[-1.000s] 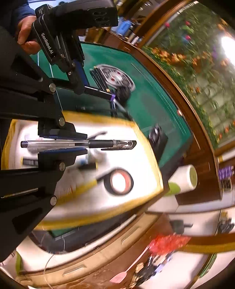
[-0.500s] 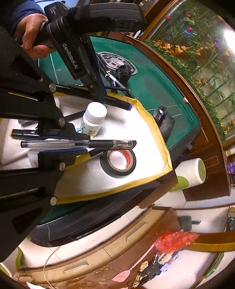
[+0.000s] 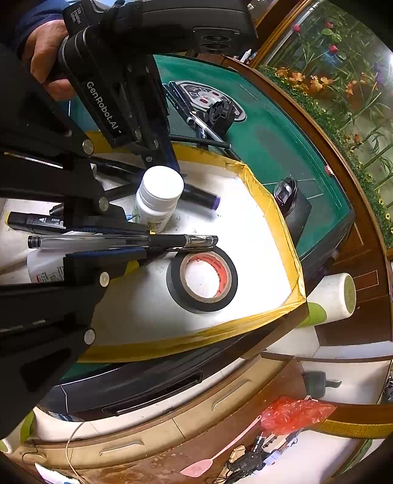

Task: Organize rigid objects
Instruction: 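Carry the marker and clear pen into the tray and open both grippers, then move both grippers back over the remaining black markers and pens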

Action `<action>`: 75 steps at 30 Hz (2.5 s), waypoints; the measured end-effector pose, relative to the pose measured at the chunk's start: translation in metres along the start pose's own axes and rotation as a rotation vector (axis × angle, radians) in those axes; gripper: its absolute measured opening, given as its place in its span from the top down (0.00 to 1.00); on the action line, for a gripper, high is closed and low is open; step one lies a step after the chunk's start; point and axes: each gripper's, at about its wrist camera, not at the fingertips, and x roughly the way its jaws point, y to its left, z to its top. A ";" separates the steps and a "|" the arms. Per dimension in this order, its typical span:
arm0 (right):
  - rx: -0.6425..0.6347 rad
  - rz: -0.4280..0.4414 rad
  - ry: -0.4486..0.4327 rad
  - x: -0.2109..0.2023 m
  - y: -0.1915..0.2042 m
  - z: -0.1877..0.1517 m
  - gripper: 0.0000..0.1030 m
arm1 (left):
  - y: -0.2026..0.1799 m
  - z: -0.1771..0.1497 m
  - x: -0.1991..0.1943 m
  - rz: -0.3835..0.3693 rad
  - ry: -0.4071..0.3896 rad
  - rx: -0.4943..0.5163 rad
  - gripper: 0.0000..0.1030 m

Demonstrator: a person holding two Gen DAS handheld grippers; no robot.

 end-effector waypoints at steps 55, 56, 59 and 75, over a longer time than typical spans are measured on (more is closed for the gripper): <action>-0.034 -0.019 -0.120 -0.030 0.056 -0.010 0.70 | 0.219 -0.043 -0.059 0.111 -0.022 -0.147 0.44; -0.034 -0.018 -0.120 -0.029 0.057 -0.009 0.70 | 0.218 -0.046 -0.060 0.119 -0.016 -0.137 0.44; -0.043 -0.012 -0.116 -0.027 0.060 -0.008 0.70 | 0.214 -0.051 -0.063 0.095 0.001 -0.151 0.49; -0.055 -0.004 -0.107 -0.025 0.064 -0.012 0.70 | 0.213 -0.023 -0.056 0.152 0.003 -0.085 0.59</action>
